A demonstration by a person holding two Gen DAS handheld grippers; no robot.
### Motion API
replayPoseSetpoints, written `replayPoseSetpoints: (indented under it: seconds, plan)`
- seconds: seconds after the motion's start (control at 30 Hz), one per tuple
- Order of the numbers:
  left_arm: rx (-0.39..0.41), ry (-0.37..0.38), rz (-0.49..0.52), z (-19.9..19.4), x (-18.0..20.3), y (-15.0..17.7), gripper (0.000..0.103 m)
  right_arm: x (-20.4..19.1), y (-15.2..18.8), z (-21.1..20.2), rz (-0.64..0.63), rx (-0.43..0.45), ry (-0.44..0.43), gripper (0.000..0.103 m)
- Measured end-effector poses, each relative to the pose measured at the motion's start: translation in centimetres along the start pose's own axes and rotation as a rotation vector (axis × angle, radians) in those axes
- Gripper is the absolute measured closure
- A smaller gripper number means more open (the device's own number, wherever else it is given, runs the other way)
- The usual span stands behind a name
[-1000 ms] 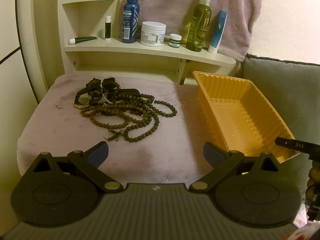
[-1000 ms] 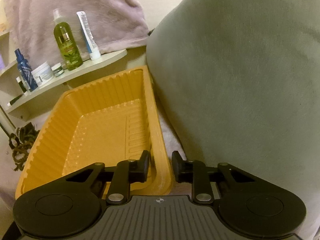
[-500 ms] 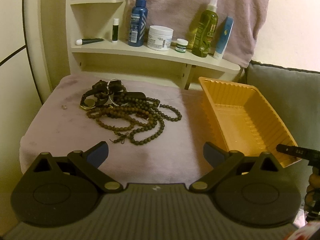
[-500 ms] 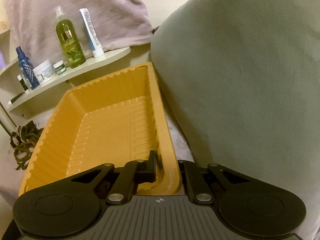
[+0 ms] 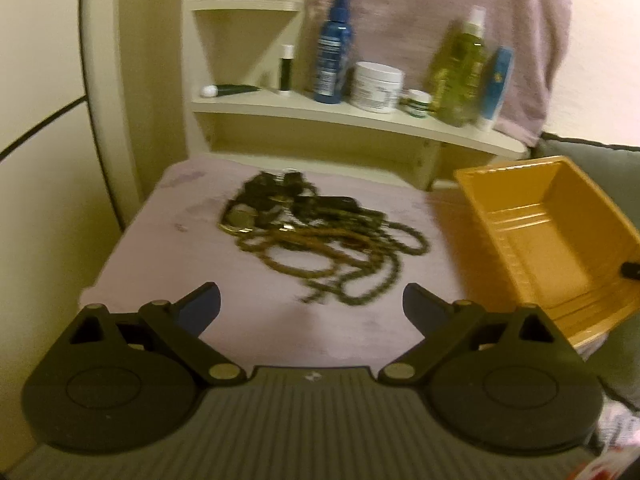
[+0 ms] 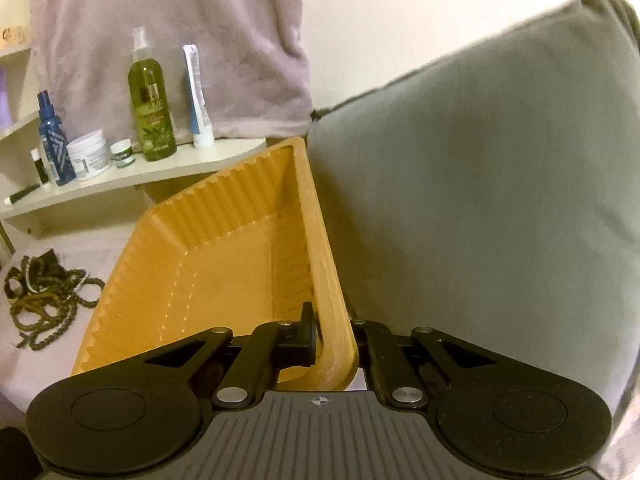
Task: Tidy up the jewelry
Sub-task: 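Hold the tray rim with the right gripper while the left gripper approaches the jewelry pile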
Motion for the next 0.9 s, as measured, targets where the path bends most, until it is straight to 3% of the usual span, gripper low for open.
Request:
replayPoseSetpoints:
  seconds: [0.23, 0.4, 0.67, 0.9]
  plan:
    - [0.029, -0.077, 0.071, 1.6, -4.7, -1.0, 0.014, -0.9, -0.5, 0.0, -0.042, 0.004, 0.047, 0.098]
    - [0.041, -0.130, 0.088, 3.9, -8.2, -2.1, 0.024, -1.6, -0.8, -0.1, -0.065, 0.003, 0.078, 0.098]
    - [0.024, -0.163, 0.092, 8.4, -11.4, -2.5, 0.066, -2.1, -1.1, -0.1, -0.088, -0.016, 0.119, 0.097]
    - [0.023, -0.176, 0.126, 10.7, -12.4, -2.6, 0.079, -2.3, -1.1, -0.1, -0.103, -0.026, 0.137, 0.097]
Point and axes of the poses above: each gripper's, at about its wrist camera, not at the fingertips, and z roughly the way its jaws point, x to its right, y to its underside, the point moved 5 cm from there along z, roughly the way its jaws point, and after that the axes turned 9 degrees about y, right-handed, at the moved point
